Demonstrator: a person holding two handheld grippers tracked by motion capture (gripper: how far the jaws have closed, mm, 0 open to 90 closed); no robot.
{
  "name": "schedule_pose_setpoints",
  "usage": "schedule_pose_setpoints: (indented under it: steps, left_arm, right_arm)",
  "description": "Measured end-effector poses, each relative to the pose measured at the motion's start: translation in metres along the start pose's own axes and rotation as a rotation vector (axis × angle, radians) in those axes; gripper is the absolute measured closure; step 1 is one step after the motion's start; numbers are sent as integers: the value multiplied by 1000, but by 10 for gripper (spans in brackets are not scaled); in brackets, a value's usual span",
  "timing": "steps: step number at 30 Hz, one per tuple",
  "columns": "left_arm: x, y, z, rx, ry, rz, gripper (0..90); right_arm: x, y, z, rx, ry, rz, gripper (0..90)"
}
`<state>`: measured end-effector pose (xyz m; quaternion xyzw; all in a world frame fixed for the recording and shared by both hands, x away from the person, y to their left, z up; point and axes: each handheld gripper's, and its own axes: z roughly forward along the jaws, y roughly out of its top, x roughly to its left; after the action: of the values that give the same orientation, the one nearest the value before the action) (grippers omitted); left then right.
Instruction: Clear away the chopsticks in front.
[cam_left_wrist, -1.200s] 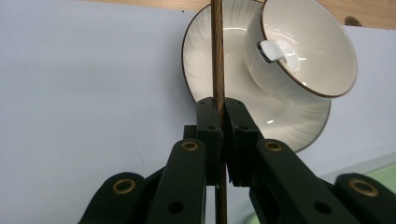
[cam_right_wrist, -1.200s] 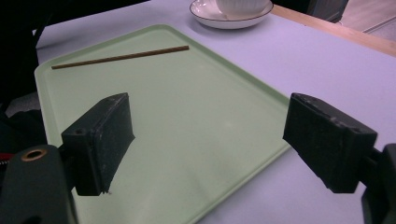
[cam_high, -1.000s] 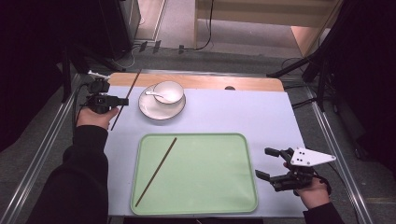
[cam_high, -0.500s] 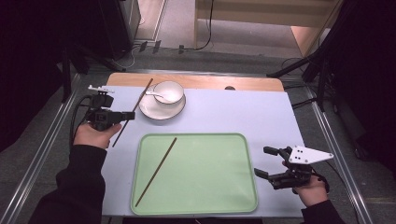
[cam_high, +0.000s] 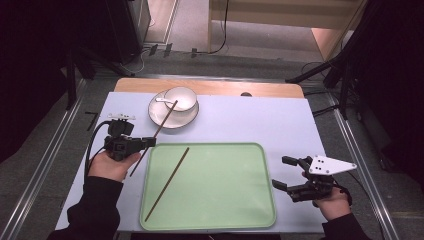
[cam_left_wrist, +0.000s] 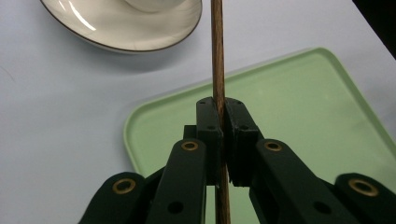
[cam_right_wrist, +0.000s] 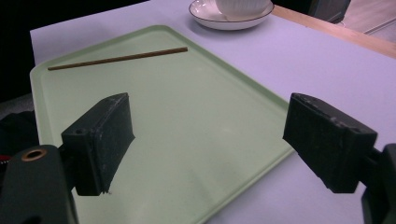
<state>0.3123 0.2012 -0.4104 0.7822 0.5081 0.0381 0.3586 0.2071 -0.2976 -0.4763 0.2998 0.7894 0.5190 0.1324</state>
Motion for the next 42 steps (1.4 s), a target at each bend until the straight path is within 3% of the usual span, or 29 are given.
schedule_pose_setpoints:
  steps: [12,14,20,23,27,30,34,42]
  left_arm:
    - [-29,-45,18,23,-35,5,867]
    - [-32,-50,20,25,-17,13,868]
    - [-32,-66,26,42,-31,-9,867]
    - [-31,-69,30,43,-7,-9,867]
    - [-35,-78,39,64,-17,-23,867]
    - [-38,-85,47,87,-3,-28,867]
    - [-36,-94,56,113,-14,-66,866]
    - [-31,-100,63,134,17,-87,863]
  right_arm:
    - [1,0,0,-2,2,-2,164]
    - [1,0,0,-3,2,-3,164]
    - [2,1,-1,-4,5,-6,164]
    - [3,1,0,-3,8,-7,164]
    - [3,2,1,-1,10,-13,164]
    - [3,1,0,-1,9,-8,164]
    - [3,1,0,-1,8,-13,164]
    - [3,1,0,-2,10,-14,164]
